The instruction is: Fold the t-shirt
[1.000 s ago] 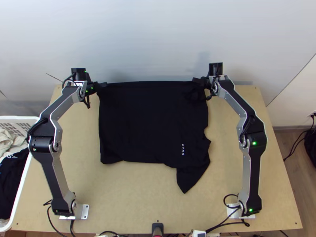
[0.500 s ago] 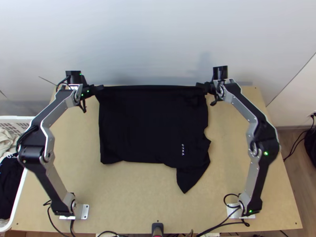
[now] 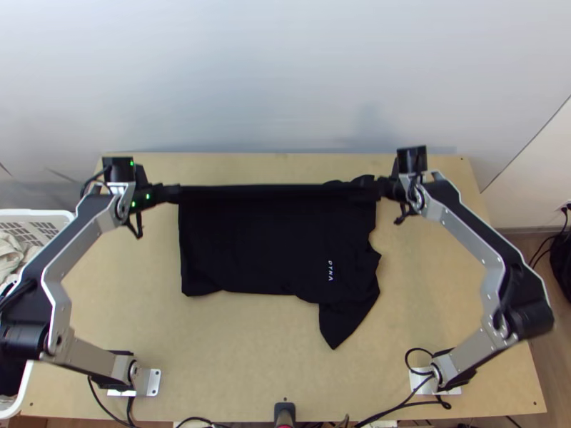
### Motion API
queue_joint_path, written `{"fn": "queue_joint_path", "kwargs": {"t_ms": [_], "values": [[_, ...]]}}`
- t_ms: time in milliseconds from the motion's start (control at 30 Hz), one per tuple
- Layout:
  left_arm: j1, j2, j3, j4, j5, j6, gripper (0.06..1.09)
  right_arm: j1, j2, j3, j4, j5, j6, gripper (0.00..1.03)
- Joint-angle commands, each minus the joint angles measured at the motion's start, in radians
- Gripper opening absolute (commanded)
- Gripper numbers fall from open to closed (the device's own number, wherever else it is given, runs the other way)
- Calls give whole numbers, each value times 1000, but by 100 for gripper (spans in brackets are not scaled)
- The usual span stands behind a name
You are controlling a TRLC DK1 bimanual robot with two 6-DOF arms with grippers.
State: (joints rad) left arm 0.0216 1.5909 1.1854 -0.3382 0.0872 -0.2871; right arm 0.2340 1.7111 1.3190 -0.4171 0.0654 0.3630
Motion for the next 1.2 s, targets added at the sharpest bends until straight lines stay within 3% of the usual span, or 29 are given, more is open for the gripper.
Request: {"fn": "queue_joint_path", "kwargs": {"t_ms": [0,633,667,700,767,900,1033,1167], "values": [[-11,-143,-194,-9,19,16,10,33,-151,-191,1,-16,8,3],[-14,-184,-452,73,19,46,10,70,-225,-443,17,-16,11,3],[-12,-178,-454,73,19,45,10,70,-229,-448,18,-16,10,8],[-11,-169,-454,73,19,39,11,71,-243,-452,23,-16,11,20],[-8,-161,-441,56,20,28,36,71,-268,-461,35,-16,14,46],[-17,-167,-383,-38,20,2,66,59,-308,-435,37,-16,57,85],[-25,-190,-276,-197,29,-4,88,50,-363,-391,-3,-16,76,98],[-25,-287,-210,-380,105,22,91,50,-429,-351,-84,-16,83,98]]}}
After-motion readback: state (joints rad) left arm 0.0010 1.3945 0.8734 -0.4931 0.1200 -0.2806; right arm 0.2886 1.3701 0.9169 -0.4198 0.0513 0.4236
